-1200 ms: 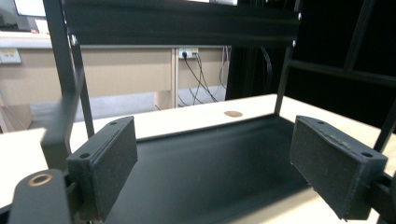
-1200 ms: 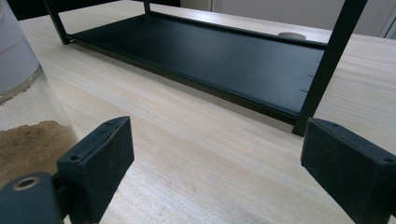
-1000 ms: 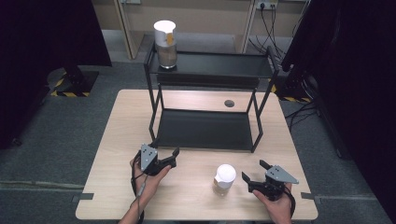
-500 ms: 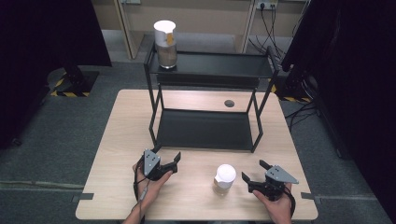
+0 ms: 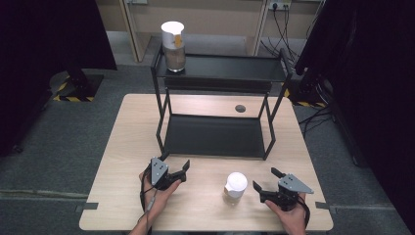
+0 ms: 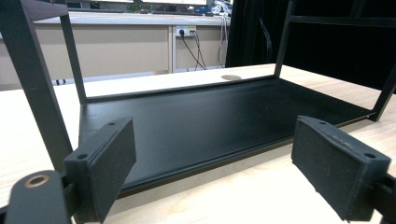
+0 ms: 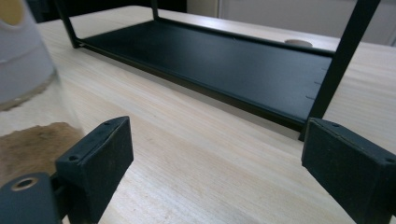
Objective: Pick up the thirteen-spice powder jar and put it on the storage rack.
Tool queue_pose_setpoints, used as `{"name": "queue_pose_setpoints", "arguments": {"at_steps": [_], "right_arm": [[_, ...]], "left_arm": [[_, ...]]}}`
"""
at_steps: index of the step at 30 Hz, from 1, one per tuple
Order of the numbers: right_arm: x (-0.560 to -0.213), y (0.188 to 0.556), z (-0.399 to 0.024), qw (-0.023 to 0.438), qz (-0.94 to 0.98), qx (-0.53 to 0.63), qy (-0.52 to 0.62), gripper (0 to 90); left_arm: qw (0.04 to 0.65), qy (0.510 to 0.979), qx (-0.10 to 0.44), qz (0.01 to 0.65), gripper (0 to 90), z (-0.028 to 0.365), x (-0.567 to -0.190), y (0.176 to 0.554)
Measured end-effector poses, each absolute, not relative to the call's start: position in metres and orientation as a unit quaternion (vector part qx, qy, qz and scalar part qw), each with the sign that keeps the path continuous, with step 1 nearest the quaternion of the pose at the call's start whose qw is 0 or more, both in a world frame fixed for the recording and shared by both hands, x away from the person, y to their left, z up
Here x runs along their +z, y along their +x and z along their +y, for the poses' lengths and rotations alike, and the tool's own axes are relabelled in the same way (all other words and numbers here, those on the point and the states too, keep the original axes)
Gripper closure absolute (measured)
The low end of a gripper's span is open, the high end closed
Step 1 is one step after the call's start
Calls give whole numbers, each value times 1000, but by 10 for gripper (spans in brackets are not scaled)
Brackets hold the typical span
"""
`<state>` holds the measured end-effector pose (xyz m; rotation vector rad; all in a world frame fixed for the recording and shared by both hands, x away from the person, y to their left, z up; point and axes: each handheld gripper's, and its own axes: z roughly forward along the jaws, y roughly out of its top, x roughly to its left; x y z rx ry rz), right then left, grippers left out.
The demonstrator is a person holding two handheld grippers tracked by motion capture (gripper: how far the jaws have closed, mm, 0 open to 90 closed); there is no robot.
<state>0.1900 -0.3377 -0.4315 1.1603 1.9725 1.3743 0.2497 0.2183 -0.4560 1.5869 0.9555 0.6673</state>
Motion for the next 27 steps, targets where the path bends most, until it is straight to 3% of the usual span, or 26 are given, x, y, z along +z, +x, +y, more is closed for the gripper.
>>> {"name": "queue_pose_setpoints", "arguments": {"at_steps": [8, 27], "right_arm": [[-431, 196, -346, 190, 735, 533, 374, 67], [-427, 202, -334, 149, 767, 551, 294, 71]], "left_arm": [[557, 669, 280, 405, 132, 219, -457, 250], [551, 674, 281, 403, 132, 218, -455, 251]]}}
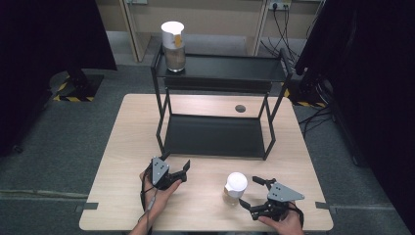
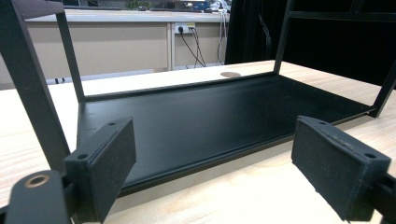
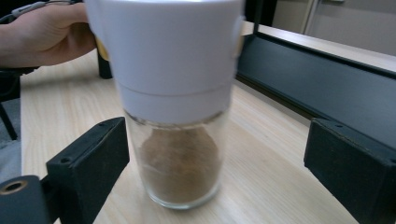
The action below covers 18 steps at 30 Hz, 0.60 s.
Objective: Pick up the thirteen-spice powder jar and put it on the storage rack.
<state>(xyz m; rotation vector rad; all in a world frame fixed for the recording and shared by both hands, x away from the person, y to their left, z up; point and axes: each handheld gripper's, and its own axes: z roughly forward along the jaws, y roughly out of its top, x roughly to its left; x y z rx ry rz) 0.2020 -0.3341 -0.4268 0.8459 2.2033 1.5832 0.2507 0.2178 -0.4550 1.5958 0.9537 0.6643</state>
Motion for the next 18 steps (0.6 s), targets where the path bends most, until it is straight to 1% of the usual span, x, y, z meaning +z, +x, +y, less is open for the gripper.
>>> {"name": "queue_pose_setpoints", "arguments": {"at_steps": [10, 18], "right_arm": [[-428, 209, -319, 143, 770, 559, 273, 121], [-430, 214, -311, 143, 776, 556, 263, 205]], "left_arm": [[549, 677, 281, 401, 133, 217, -454, 251], [549, 678, 281, 400, 133, 217, -454, 251]]}}
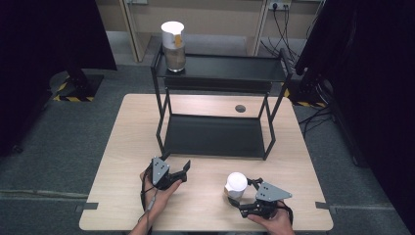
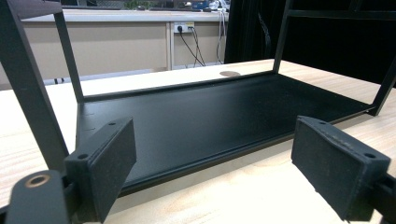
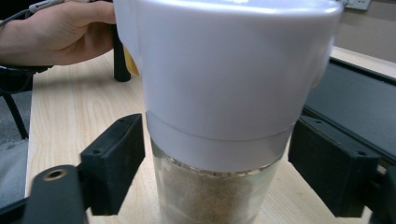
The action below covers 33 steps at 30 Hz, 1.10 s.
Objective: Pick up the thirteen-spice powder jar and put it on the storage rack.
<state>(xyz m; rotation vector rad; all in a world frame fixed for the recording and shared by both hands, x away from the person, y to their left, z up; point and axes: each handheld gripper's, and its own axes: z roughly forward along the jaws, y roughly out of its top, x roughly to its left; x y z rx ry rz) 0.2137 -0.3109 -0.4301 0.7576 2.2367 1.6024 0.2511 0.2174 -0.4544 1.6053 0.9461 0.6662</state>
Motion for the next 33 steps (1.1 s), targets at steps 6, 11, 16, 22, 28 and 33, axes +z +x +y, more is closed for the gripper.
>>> {"name": "queue_pose_setpoints", "arguments": {"at_steps": [6, 11, 16, 22, 28, 33], "right_arm": [[-433, 215, -308, 141, 781, 550, 259, 278], [-434, 213, -307, 143, 778, 552, 265, 304], [-434, 211, -305, 146, 774, 553, 271, 310], [-436, 209, -305, 147, 767, 556, 284, 311], [-439, 205, -306, 151, 748, 572, 301, 311], [-436, 201, -307, 163, 735, 579, 312, 311]], "left_arm": [[549, 678, 280, 400, 134, 218, -454, 251], [549, 679, 279, 401, 134, 218, -454, 252], [550, 678, 278, 402, 134, 218, -454, 252], [549, 678, 277, 402, 134, 218, -454, 252], [549, 679, 277, 401, 134, 218, -454, 252], [549, 678, 278, 402, 134, 218, -454, 252]]}}
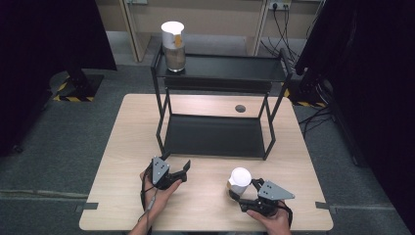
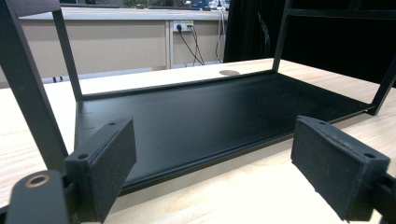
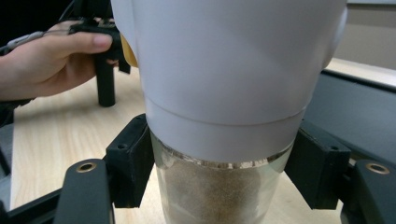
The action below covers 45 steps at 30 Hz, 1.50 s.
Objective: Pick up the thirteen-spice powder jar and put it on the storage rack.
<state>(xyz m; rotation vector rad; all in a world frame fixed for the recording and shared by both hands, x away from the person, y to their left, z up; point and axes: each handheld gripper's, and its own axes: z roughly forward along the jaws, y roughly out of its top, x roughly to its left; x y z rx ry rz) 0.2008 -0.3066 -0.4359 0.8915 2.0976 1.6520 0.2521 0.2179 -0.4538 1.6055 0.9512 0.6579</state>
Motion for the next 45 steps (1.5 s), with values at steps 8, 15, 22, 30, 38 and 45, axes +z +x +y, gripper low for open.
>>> {"name": "queue_pose_setpoints", "arguments": {"at_steps": [8, 15, 22, 30, 38, 45], "right_arm": [[-429, 196, -308, 189, 716, 581, 338, 311], [-424, 195, -309, 210, 703, 580, 353, 312], [-415, 197, -309, 226, 691, 587, 357, 312], [-406, 200, -308, 247, 676, 594, 359, 312], [-400, 201, -308, 261, 664, 597, 368, 312], [-394, 203, -305, 274, 654, 601, 369, 312]], "left_arm": [[549, 678, 279, 401, 134, 218, -454, 252], [549, 678, 280, 401, 134, 218, -454, 252], [550, 678, 280, 400, 135, 218, -454, 251], [549, 678, 281, 400, 136, 217, -454, 251], [548, 678, 282, 400, 136, 217, -454, 251], [549, 678, 281, 401, 135, 217, -454, 251]]}}
